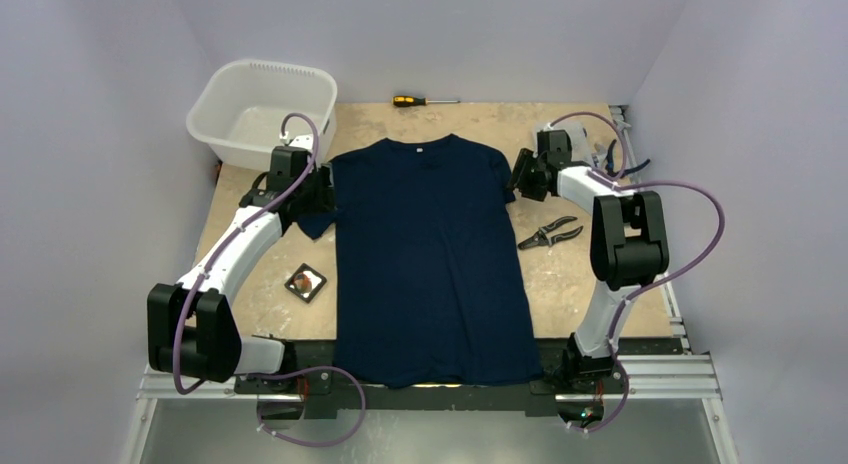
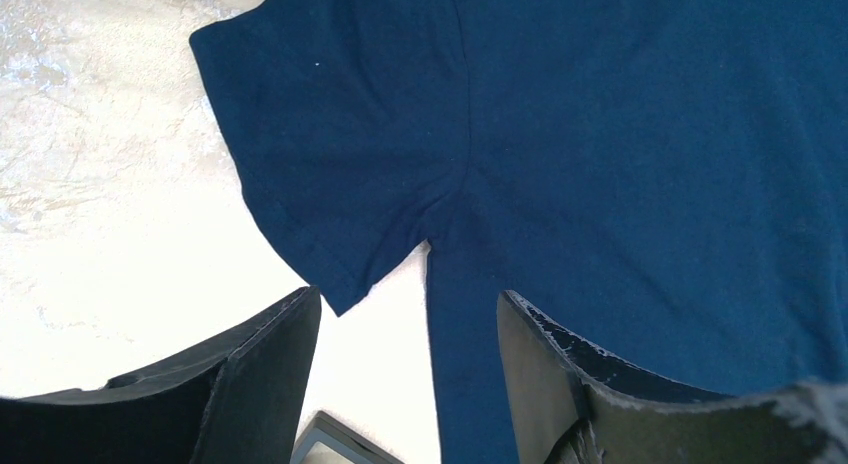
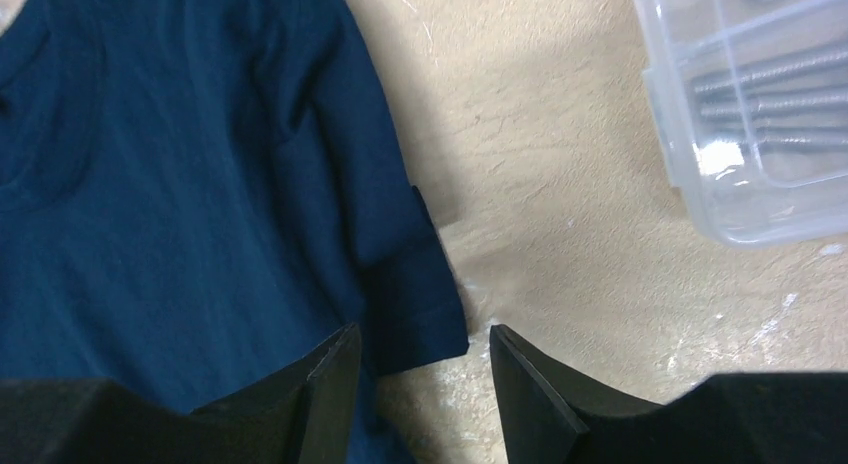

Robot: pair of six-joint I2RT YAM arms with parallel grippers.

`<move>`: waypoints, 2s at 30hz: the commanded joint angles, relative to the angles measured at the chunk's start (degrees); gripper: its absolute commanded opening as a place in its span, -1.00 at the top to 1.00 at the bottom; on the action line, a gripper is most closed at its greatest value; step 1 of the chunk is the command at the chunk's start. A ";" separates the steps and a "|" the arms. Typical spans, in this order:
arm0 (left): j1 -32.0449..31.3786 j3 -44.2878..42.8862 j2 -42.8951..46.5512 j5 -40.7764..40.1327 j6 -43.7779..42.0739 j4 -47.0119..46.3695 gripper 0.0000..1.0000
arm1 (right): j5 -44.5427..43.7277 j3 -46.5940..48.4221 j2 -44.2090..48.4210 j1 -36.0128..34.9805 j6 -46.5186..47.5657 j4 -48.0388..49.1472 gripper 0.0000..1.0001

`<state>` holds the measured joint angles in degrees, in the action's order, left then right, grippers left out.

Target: Pin the brooch onto the clothing

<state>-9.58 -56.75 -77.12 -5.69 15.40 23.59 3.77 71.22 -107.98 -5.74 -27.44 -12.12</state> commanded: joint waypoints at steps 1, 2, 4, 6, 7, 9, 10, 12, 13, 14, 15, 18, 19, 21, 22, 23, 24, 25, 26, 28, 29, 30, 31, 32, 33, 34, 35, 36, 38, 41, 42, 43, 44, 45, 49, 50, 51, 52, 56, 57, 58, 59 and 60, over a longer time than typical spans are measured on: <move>-0.48 -0.05 2.14 0.51 -0.72 -1.80 -0.29 | -3.18 0.47 -1.10 -0.56 -0.42 0.32 -0.06; -0.44 0.05 2.22 0.46 -0.72 -1.78 -0.29 | -3.53 0.71 -1.42 -0.67 -0.46 0.13 -0.05; -0.46 0.00 2.30 0.42 -0.80 -1.71 -0.29 | -3.59 0.93 -2.05 -0.76 -0.59 -0.14 -0.03; -0.52 0.06 2.33 0.34 -0.79 -1.71 -0.29 | -3.59 0.84 -2.57 -0.82 -0.73 -0.14 0.02; -0.52 0.06 2.35 0.26 -0.81 -1.72 -0.29 | -3.62 0.73 -2.84 -0.93 -0.81 -0.06 0.04; -0.53 0.02 2.41 0.24 -0.81 -1.69 -0.29 | -3.60 0.36 -3.35 -1.03 -0.94 0.36 0.09; -0.52 -0.01 2.30 0.24 -0.81 -1.71 -0.29 | -3.59 0.12 -3.62 -1.23 -0.95 0.64 0.12; -0.52 0.03 2.34 0.24 -0.81 -1.74 -0.29 | -3.59 0.19 -4.19 -1.52 -0.95 0.70 0.19; -0.52 0.01 2.33 0.24 -0.81 -1.79 -0.29 | -3.59 0.23 -4.41 -1.62 -0.99 0.76 0.23; -0.52 -0.01 2.31 0.24 -0.81 -1.72 -0.29 | -3.55 0.31 -4.71 -1.73 -1.03 0.74 0.28; -0.52 -0.07 2.30 0.24 -0.81 -1.71 -0.29 | -3.45 0.40 -4.84 -1.80 -1.16 0.71 0.31; -0.52 -0.07 2.33 0.11 -0.87 -1.71 -0.29 | -3.44 0.41 -4.96 -2.25 -1.45 0.64 0.39; -0.53 -0.08 2.39 0.03 -0.88 -1.76 -0.29 | -3.36 0.53 -5.00 -2.47 -1.55 0.57 0.43; -0.58 -0.03 2.35 0.11 -0.90 -1.71 -0.29 | -3.16 0.80 -5.12 -2.76 -1.73 0.17 0.57; -0.55 -0.11 2.33 0.15 -0.90 -1.67 -0.29 | -3.16 0.92 -5.11 -2.78 -1.80 0.05 0.64; -0.55 -0.11 2.26 0.09 -0.90 -1.77 -0.29 | -3.09 1.00 -5.13 -2.73 -1.82 -0.01 0.71; -0.55 -0.11 2.26 0.15 -0.90 -1.72 -0.29 | -3.26 1.02 -5.13 -2.76 -1.83 -0.19 0.80; -0.57 -0.11 2.24 0.11 -0.90 -1.71 -0.29 | -3.39 1.33 -5.07 -2.77 -1.78 -0.51 0.87; -0.61 -0.05 2.26 0.07 -0.90 -1.74 -0.29 | -3.54 1.58 -4.98 -2.78 -1.63 -0.78 0.95; -0.61 -0.05 2.33 0.13 -0.89 -1.71 -0.29 | -3.60 2.74 -4.51 -2.79 -1.33 -1.44 1.00; -0.61 -0.11 2.33 0.11 -0.90 -1.71 -0.29 | -3.60 3.67 -4.13 -2.74 -1.30 -1.99 1.00; -0.61 -0.16 2.33 0.14 -0.90 -1.75 -0.29 | -4.03 4.72 -3.78 -2.69 -1.34 -2.90 1.00; -0.61 -0.17 2.33 0.15 -0.89 -1.72 -0.29 | -5.29 5.94 -3.40 -2.62 -1.15 -3.89 1.00; -0.61 -0.17 2.33 0.12 -0.83 -1.73 -0.29 | -6.34 7.13 -3.05 -2.64 -0.75 -4.92 1.00; -0.61 -0.12 2.33 0.15 -0.89 -1.73 -0.29 | -7.19 8.44 -2.76 -2.62 -0.38 -5.71 1.00; -0.61 -0.11 2.41 0.18 -0.83 -1.67 -0.29 | -7.96 9.61 -2.45 -2.49 0.05 -6.58 1.00; -0.61 -0.10 2.49 0.14 -0.89 -1.75 -0.29 | -8.56 10.80 -2.23 -2.43 0.35 -7.19 1.00; -0.62 -0.05 2.55 0.09 -0.87 -1.75 -0.29 | -9.13 11.88 -2.15 -2.38 0.63 -7.74 1.00; -0.61 -0.01 2.55 0.09 -0.89 -1.78 -0.29 | -9.85 14.02 -2.25 -2.03 1.25 -8.75 1.00; -0.61 -0.10 2.42 0.07 -0.90 -1.80 -0.29 | -10.23 17.11 -3.01 -1.16 2.04 -10.08 1.00; -0.61 -0.11 2.34 0.16 -0.90 -1.80 -0.29 | -10.19 18.13 -3.33 -0.77 2.26 -10.58 1.00; -0.61 -0.18 2.33 0.11 -0.87 -1.80 -0.29 | -10.19 19.30 -3.63 -0.36 2.44 -11.01 1.00; -0.65 -0.19 2.33 0.10 -0.95 -1.82 -0.29 | -10.19 20.33 -3.86 0.10 2.66 -11.34 1.00; -0.62 -0.13 2.33 0.10 -0.90 -1.80 -0.28 | -10.23 21.27 -4.16 0.58 2.85 -11.57 1.00; -0.61 -0.13 2.24 0.14 -0.98 -1.80 -0.28 | -10.43 25.53 -5.55 2.25 3.89 -12.48 1.00; -0.66 -0.12 2.20 0.15 -0.98 -1.89 -0.28 | -10.59 26.49 -6.05 2.59 4.15 -12.89 1.00; -0.63 -0.17 2.15 0.11 -0.92 -1.90 -0.28 | -10.74 27.47 -6.52 2.92 4.46 -13.21 1.00; -0.64 -0.21 2.15 0.22 -0.93 -1.95 -0.28 | -10.79 28.35 -6.92 3.19 4.68 -13.56 1.00; -0.62 -0.21 1.89 0.24 -0.96 -1.89 -0.28 | -11.02 31.83 -9.02 4.16 5.58 -14.80 1.00; -0.61 -0.26 1.81 0.31 -0.98 -1.89 -0.28 | -11.12 32.53 -9.53 4.46 5.64 -15.04 1.00; -0.61 -0.27 1.80 0.33 -0.98 -1.97 -0.28 | -11.15 33.18 -9.91 4.66 5.69 -15.18 1.00; -0.66 -0.24 1.72 0.33 -0.98 -1.95 -0.28 | -11.15 33.82 -10.33 4.88 5.77 -15.29 1.00; -0.62 -0.27 1.65 0.40 -0.98 -1.95 -0.28 | -11.15 34.40 -10.75 5.17 5.81 -15.28 1.00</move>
<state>-9.85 -56.69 -76.36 -5.72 15.38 23.55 -6.11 101.60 -118.08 -1.39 -23.03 -26.17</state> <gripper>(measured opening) 0.644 0.005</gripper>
